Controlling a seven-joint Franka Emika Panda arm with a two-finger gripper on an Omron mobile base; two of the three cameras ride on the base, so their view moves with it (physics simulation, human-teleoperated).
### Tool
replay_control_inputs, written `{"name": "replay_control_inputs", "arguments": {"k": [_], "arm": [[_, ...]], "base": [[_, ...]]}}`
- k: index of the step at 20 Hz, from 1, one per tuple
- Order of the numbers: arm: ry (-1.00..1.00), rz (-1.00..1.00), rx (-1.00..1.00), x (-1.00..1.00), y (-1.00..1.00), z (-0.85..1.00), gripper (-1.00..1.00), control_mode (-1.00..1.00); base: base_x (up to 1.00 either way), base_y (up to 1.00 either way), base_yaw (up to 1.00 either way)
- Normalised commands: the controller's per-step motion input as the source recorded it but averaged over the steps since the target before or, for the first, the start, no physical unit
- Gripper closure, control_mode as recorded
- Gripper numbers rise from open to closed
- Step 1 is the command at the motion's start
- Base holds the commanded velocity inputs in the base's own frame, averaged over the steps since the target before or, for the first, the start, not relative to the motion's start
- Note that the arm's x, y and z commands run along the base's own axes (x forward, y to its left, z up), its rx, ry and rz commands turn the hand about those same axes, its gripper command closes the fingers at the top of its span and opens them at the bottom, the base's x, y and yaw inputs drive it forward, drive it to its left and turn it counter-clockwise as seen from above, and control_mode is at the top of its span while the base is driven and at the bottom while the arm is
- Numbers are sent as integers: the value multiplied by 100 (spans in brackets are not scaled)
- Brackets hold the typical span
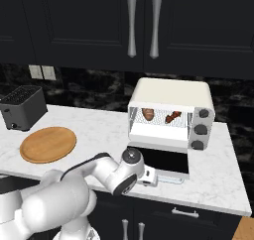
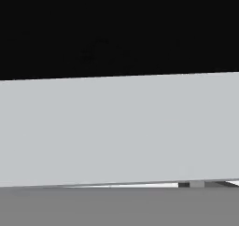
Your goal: Pick up the kebab skewer and baguette bread, and place them inside the toaster oven. Close the toaster oven door and start by setting the timer.
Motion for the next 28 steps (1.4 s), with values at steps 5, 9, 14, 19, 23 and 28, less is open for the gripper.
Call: {"name": "replay_control_inputs", "arguments": {"k": [5, 9, 14, 19, 23, 28], "arm": [[0, 0, 0, 9, -1, -15, -100, -100], [-1, 0, 0, 1, 0, -1, -100, -100], [-5, 0, 0, 4, 0, 0, -100, -100], [-7, 0, 0, 21, 0, 1, -100, -100], [-5, 0, 0, 28, 0, 23, -100, -100], [-2, 0, 0, 27, 0, 44, -100, -100]], "base": [[0, 0, 0], [0, 0, 0], [0, 0, 0], [0, 0, 0], [0, 0, 0], [0, 0, 0]]}}
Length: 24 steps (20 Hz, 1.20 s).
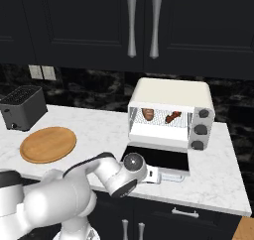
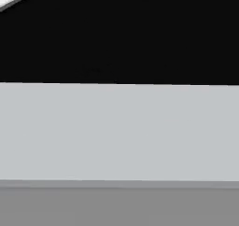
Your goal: Pick up the kebab skewer and baguette bread, and place them inside the toaster oven. Close the toaster oven door and start by setting the timer.
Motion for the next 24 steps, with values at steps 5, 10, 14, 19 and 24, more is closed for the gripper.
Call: {"name": "replay_control_inputs", "arguments": {"k": [5, 10, 14, 19, 24], "arm": [[-2, 0, 0, 40, 0, 50, -100, -100], [-6, 0, 0, 55, 0, 56, -100, -100], [-7, 0, 1, 66, 4, 57, -100, -100], [-8, 0, 1, 75, 11, 47, -100, -100], [-15, 0, 0, 68, 34, 23, -100, -100]], "base": [[0, 0, 0], [0, 0, 0], [0, 0, 0], [0, 0, 0], [0, 0, 0]]}}
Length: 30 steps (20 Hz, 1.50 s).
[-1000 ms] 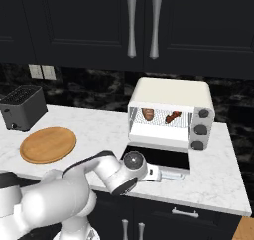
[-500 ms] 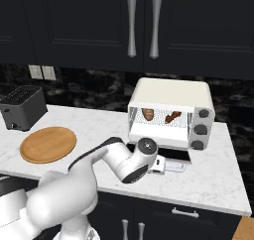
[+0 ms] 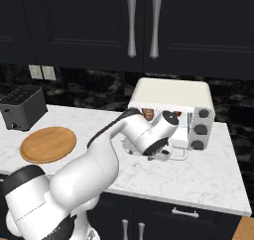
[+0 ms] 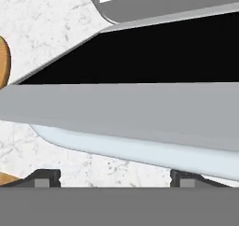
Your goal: Pick up the kebab skewer and baguette bread, and place them inside the toaster oven. Close the toaster oven door and start by setting the timer.
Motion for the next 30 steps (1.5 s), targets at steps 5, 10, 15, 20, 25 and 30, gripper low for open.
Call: {"name": "replay_control_inputs", "arguments": {"k": [5, 10, 15, 20, 25, 30], "arm": [[-24, 0, 0, 52, 48, 1, -100, -100], [-33, -1, -1, 64, 60, 0, -100, -100], [-27, -5, -5, 79, 69, 0, -100, -100], [-2, -4, -6, 93, 29, 11, -100, -100], [14, 0, 0, 69, 5, 37, -100, -100], [14, 0, -6, 56, 7, 22, -100, -100]], "base": [[0, 0, 0], [0, 0, 0], [0, 0, 0], [0, 0, 0], [0, 0, 0], [0, 0, 0]]}}
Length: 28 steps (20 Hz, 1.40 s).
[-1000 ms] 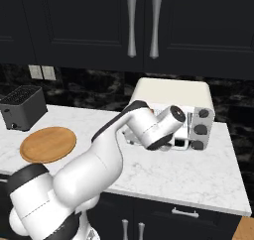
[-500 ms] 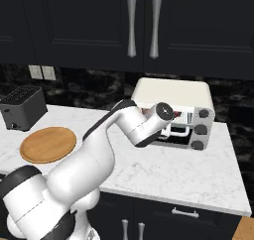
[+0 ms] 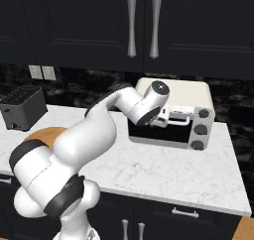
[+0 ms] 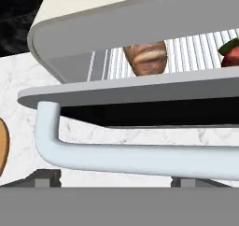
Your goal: Pick up the kebab skewer and baguette bread, and place them inside the toaster oven. Close the toaster oven door and start by setting the timer.
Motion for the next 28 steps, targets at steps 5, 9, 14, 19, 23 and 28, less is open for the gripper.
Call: {"name": "replay_control_inputs", "arguments": {"k": [5, 9, 14, 19, 23, 28], "arm": [[5, 0, -10, 53, 19, 1, -100, -100], [-6, 0, -5, 32, 29, -24, -100, -100], [-8, 0, -2, 35, 21, -23, -100, -100], [-9, 0, -2, 30, 10, -14, -100, -100], [-4, 0, -2, 43, 16, -8, -100, -100], [0, 0, -9, -4, 2, -2, -100, -100]], "base": [[0, 0, 0], [0, 0, 0], [0, 0, 0], [0, 0, 0], [0, 0, 0], [0, 0, 0]]}}
